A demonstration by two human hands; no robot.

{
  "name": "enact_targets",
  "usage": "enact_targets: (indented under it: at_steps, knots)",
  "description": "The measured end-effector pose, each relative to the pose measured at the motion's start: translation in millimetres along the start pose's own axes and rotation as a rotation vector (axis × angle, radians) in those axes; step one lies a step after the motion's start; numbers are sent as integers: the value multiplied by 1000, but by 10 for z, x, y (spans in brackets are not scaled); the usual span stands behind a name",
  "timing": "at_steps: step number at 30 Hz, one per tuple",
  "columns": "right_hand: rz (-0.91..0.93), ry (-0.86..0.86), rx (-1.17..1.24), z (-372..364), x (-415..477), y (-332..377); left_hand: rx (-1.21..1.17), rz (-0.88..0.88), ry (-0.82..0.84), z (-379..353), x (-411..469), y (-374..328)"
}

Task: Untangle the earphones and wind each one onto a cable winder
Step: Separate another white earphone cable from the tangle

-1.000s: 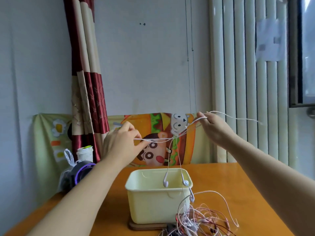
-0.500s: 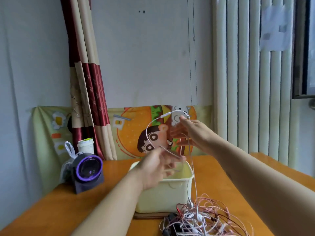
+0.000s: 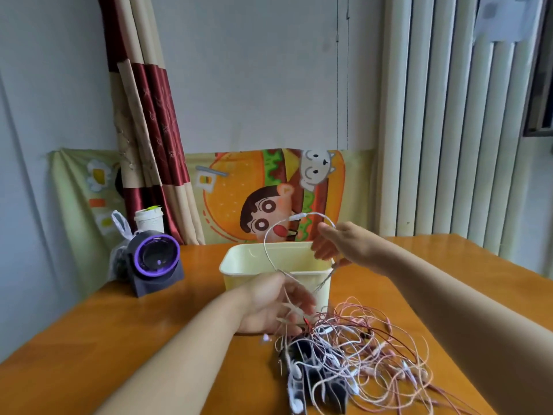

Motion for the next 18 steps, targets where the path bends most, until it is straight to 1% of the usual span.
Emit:
enact_targets:
  at_steps: [2,3,4,6,7,9,11,13,16,18]
  knots:
    - [-69,153,-105,-180,-97,-158,283,98,118,-62,-34,236]
    - [-102,228,-159,-265,-153,-229,388,117,137,-70,-55,298]
    - [-135,289,-195,-341,-198,-292,403,112,114,-44,-55,297]
    - [-170,341,-222,-426,-254,-347,270,43,-35,108,-35,146]
    - [-168,332,-221,-427,-250,-334,247,1,-114,214,-29,73]
    - [-145,283,-206,-388,-221,-286,305,-52,-230,392,-26,14]
    - [-111,216,-157,-329,-167,-197,353,-106,-317,531,-49,-57]
    - [-72,138,-87,-257,-111,-73,336,-148,-385,670,-110,-136]
    - [6,15,-27,-87,-9,196,83,-193,-461,911,-252,-240]
    - [36,-57,103,36,63,406,-103,-259,-519,1124,-337,-321]
Point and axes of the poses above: each hand's wrist, its own x-axis towards the middle knuckle, its own z-axis out of the back of the hand, y = z × x, the point moved 10 cm from there along x, towards the middle knuckle, and after that the axes turned 10 degrees about -y, right-handed, at the moved point
